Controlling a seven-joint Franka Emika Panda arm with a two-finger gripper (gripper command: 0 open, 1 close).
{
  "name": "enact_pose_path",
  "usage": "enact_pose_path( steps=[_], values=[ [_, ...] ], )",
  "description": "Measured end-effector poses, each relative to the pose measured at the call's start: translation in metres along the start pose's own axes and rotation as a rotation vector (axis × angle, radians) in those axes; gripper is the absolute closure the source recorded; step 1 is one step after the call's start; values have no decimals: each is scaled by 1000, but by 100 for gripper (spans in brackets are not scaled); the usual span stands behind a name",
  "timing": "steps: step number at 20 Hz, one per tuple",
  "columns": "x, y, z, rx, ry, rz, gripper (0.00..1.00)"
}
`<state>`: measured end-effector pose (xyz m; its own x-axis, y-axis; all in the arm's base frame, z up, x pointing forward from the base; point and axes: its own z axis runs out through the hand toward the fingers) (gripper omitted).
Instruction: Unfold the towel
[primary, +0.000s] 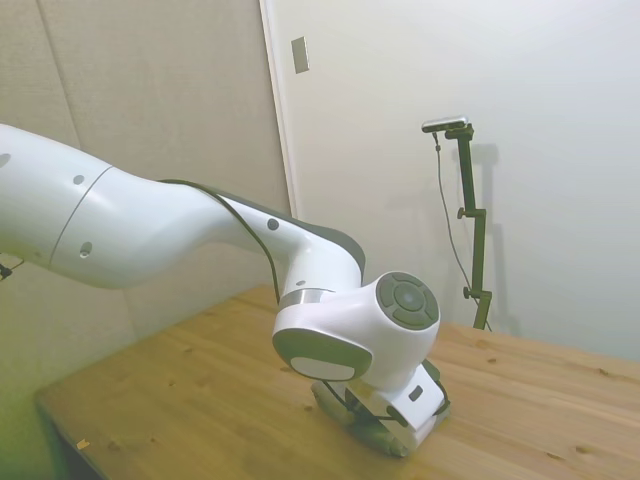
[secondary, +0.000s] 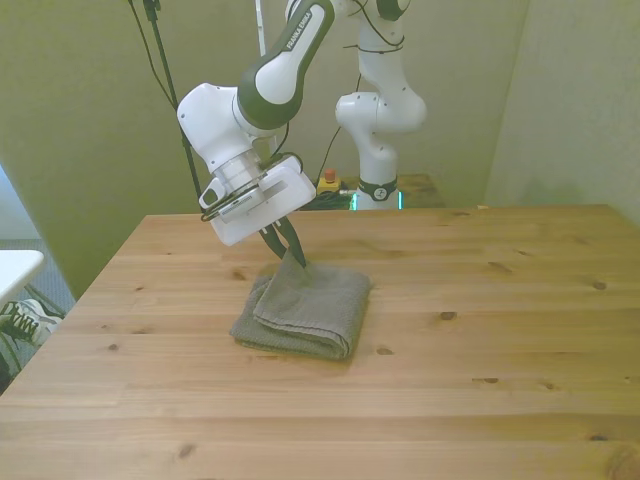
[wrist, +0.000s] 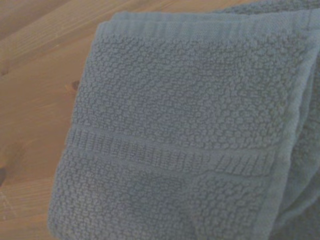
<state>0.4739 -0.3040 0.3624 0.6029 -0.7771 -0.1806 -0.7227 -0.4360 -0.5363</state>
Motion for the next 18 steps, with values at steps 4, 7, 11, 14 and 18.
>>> enact_pose_path(
  steps=[4,7,11,14,18],
  values=[
    [0,-5,-2,3,0,-9,100],
    [-1,-15,-5,9,-4,-28,100],
    [-9,-46,-14,22,9,-77,100],
    [-23,-74,-14,25,5,-113,100],
    [-46,-114,-6,24,2,-157,100]
  ],
)
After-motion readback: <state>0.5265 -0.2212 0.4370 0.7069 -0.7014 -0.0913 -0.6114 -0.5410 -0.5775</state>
